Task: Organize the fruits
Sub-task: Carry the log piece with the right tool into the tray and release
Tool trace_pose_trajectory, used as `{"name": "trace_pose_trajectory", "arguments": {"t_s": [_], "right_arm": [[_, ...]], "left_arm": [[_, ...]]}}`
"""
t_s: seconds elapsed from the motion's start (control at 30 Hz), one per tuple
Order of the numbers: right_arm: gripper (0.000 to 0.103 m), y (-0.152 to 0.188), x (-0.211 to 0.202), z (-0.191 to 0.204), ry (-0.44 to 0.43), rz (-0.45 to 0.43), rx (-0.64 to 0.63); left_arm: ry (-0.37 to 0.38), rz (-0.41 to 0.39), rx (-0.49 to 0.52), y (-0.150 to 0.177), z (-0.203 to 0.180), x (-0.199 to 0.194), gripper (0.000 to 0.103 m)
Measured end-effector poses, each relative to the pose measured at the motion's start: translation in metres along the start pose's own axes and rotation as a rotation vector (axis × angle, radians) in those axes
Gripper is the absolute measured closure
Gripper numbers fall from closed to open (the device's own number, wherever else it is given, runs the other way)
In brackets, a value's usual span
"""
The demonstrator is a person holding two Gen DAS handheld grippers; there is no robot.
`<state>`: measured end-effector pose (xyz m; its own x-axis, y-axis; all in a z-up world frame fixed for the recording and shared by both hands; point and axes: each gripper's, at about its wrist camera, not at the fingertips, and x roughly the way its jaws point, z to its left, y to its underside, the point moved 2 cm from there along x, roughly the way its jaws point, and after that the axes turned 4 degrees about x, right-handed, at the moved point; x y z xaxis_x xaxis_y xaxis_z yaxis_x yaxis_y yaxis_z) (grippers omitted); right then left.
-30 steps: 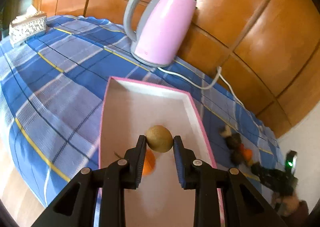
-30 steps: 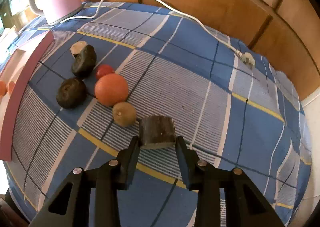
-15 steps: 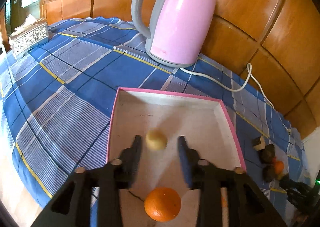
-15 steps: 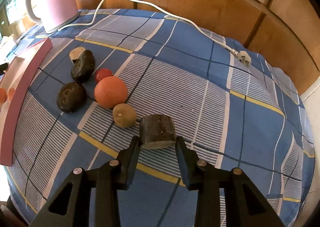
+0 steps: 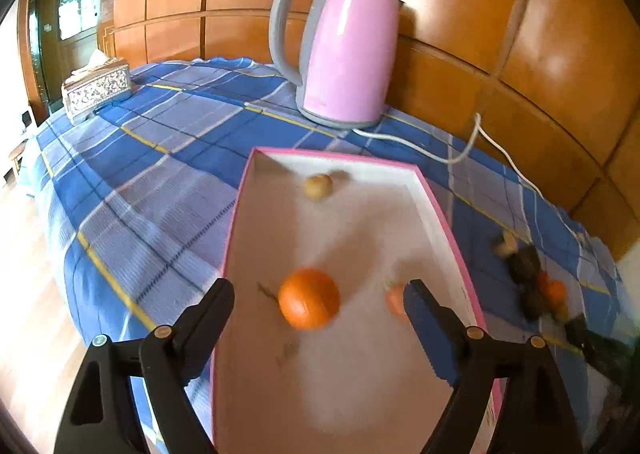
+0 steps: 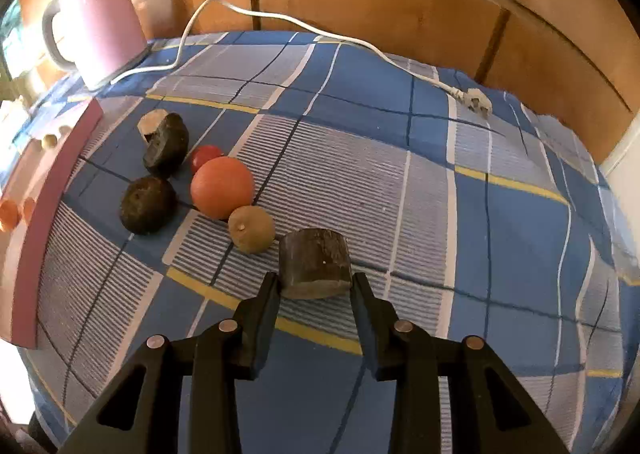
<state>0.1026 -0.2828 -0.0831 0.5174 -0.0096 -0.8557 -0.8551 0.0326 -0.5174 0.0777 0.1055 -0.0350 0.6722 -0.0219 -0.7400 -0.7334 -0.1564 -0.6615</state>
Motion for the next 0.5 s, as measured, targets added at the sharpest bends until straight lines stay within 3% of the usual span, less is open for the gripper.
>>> {"name": "trace_pose_trajectory", "arguments": {"t_s": [0.3, 0.5], "right_arm": [[0.067, 0.023, -0.018, 0.003, -0.102, -0.023, 0.089], [0.067, 0.041, -0.028, 0.014, -0.186, -0.020, 0.127]], "left_arm": [[0.026, -0.004, 0.094, 0.038, -0.028, -0.019, 0.016], [0.022, 0.019, 0.091, 0.045, -0.030, -0.018, 0.015]]}}
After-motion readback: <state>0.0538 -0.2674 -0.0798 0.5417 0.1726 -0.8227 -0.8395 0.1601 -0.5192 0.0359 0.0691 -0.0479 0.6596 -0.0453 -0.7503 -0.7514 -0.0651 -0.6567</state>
